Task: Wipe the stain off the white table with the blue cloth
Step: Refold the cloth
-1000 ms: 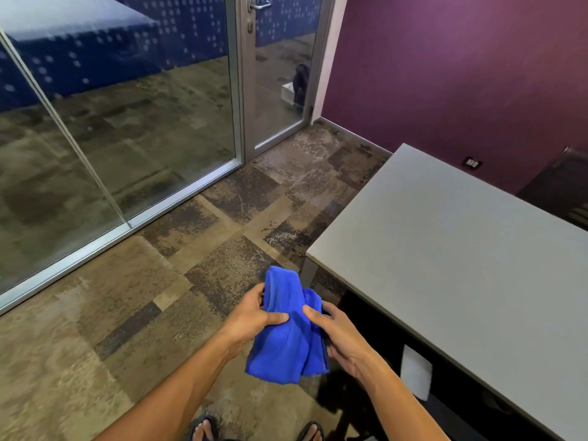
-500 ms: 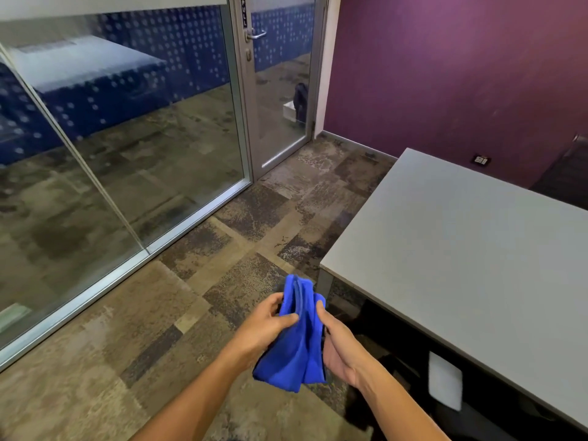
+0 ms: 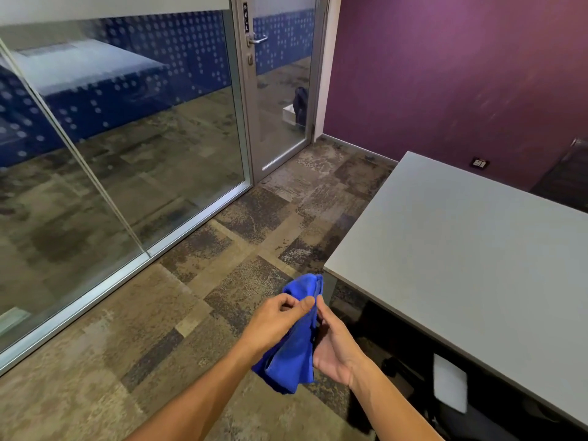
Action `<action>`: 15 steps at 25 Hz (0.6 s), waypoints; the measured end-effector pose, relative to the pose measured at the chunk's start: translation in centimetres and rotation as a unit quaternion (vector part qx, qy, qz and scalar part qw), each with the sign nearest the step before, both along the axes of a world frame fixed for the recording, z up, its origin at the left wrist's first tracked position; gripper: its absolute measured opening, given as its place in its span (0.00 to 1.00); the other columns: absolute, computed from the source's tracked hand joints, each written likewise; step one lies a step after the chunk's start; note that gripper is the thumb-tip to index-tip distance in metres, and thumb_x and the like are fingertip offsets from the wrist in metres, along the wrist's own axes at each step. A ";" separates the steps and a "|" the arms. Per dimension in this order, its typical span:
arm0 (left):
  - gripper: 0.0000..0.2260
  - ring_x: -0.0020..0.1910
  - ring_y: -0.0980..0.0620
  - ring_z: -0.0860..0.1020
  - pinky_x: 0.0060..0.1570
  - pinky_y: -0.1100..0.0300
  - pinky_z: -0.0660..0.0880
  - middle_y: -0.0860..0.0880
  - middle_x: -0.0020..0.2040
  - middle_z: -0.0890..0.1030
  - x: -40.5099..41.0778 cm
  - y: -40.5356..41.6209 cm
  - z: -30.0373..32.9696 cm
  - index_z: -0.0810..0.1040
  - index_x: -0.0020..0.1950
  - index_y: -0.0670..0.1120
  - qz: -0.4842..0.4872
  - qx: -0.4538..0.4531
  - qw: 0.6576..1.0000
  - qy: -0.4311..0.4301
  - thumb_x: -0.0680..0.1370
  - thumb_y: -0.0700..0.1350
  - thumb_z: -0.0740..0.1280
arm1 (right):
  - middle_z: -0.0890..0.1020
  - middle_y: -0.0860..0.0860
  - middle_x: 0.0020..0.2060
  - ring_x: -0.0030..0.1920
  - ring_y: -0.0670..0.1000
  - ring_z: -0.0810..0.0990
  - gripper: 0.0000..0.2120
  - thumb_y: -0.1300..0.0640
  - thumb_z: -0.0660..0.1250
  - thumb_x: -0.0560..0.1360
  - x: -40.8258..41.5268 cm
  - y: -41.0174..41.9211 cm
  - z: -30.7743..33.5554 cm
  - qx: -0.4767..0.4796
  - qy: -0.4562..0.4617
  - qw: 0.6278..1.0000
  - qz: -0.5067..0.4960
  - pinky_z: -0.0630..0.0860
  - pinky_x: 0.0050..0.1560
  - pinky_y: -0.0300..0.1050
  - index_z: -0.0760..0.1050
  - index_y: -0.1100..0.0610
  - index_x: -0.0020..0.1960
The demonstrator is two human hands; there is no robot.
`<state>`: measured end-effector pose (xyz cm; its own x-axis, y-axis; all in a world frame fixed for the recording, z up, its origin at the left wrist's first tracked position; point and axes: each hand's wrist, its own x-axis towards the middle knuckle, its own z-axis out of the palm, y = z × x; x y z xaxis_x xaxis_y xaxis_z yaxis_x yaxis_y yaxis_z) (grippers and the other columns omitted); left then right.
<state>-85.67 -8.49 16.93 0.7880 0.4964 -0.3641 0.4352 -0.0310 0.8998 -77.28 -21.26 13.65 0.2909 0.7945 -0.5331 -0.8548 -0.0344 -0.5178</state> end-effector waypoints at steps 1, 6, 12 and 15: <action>0.27 0.30 0.55 0.71 0.30 0.64 0.67 0.50 0.34 0.77 0.0 0.0 0.1 0.80 0.49 0.43 -0.006 0.001 1.000 0.005 0.68 0.66 0.74 | 0.79 0.63 0.68 0.70 0.64 0.76 0.28 0.48 0.74 0.76 0.0 0.1 -0.2 0.006 -0.001 1.000 0.003 0.65 0.77 0.63 0.78 0.63 0.69; 0.17 0.34 0.52 0.74 0.39 0.55 0.70 0.49 0.35 0.79 -0.3 1.6 -0.7 0.78 0.43 0.44 -0.010 0.039 0.998 0.046 0.68 0.55 0.77 | 0.83 0.64 0.58 0.52 0.62 0.84 0.27 0.56 0.62 0.75 0.4 0.1 -0.5 -0.038 0.007 0.999 -0.016 0.81 0.55 0.56 0.74 0.66 0.72; 0.07 0.49 0.43 0.85 0.55 0.46 0.79 0.44 0.49 0.87 -0.4 3.8 1.9 0.83 0.52 0.44 0.046 -0.078 0.995 -0.033 0.80 0.45 0.67 | 0.82 0.64 0.63 0.64 0.65 0.81 0.23 0.49 0.71 0.78 0.9 0.5 -0.5 -0.069 -0.008 0.997 -0.027 0.75 0.68 0.63 0.79 0.61 0.68; 0.10 0.48 0.45 0.84 0.53 0.51 0.79 0.41 0.53 0.86 -0.9 5.2 3.3 0.81 0.58 0.40 0.060 -0.208 0.970 -0.108 0.83 0.39 0.60 | 0.82 0.64 0.64 0.65 0.64 0.81 0.24 0.52 0.73 0.77 1.4 0.5 -0.6 -0.062 -0.015 0.997 -0.051 0.74 0.69 0.61 0.78 0.62 0.69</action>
